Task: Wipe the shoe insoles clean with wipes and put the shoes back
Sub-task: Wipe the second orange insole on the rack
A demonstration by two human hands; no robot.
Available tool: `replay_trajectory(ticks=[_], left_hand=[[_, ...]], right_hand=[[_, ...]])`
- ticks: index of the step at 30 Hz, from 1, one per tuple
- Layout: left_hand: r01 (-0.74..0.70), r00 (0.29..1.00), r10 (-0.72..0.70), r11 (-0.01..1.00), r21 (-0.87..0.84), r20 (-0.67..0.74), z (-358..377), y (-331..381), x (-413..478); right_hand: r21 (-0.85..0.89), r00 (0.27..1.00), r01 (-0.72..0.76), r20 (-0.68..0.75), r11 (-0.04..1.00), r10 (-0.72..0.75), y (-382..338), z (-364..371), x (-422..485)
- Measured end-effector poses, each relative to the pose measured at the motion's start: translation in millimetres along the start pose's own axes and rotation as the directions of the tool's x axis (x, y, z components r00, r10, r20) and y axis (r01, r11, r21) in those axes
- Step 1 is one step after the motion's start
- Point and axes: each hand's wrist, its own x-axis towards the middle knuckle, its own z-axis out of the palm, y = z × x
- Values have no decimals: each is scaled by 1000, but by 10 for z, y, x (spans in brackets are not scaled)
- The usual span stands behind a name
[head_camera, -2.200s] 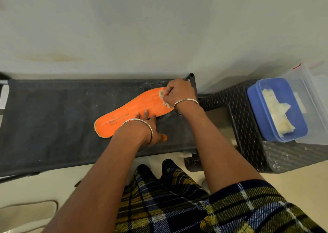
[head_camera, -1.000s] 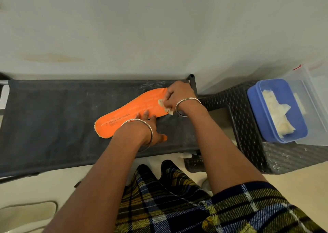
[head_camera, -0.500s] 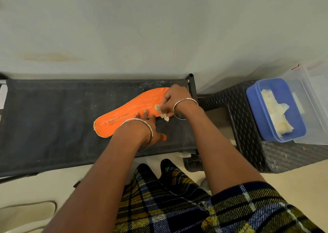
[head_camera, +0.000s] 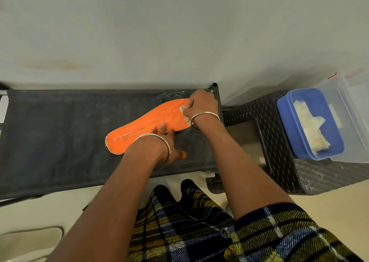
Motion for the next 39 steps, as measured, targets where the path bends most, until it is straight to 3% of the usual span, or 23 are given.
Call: replay_trajectory(ticks=[3,7,13,18,24,26,30,35,37,39], left_hand=[[3,1000,-3,1000,1,1,1,6,-8],[4,1000,-4,1000,-3,6,-2,20,-2],[-2,1000,2,1000,0,8,2,-2,-1],[3,1000,-3,1000,5,16,0,28,-5],[-5,1000,5,1000,5,17,7,13,-23],[-3,1000,3,1000,9,19,4,7,-16],[3,1000,-3,1000,9,17,3,35,-8],[2,1000,-2,1000,7,18,9,21,-5],[2,1000,-2,1000,7,23,5,10,-2],[2,1000,-3,1000,6,25,6,17,-3]], right_hand=[[-66,995,70,-70,995,-74,-32,-7,17],[76,970,191,138,979,-200,-52,9,-73],[31,990,107,-93,994,-104,-44,-13,-4],[129,971,172,146,977,-190,-67,-8,-89],[144,985,104,-150,984,-82,-24,-32,-8],[172,987,129,-116,977,-110,-10,-29,1],[166,968,197,120,966,-218,-36,3,-47],[173,978,158,-164,972,-130,-50,42,4],[189,976,161,-178,969,-127,-40,32,18],[192,980,193,-79,962,-180,-44,13,-4]])
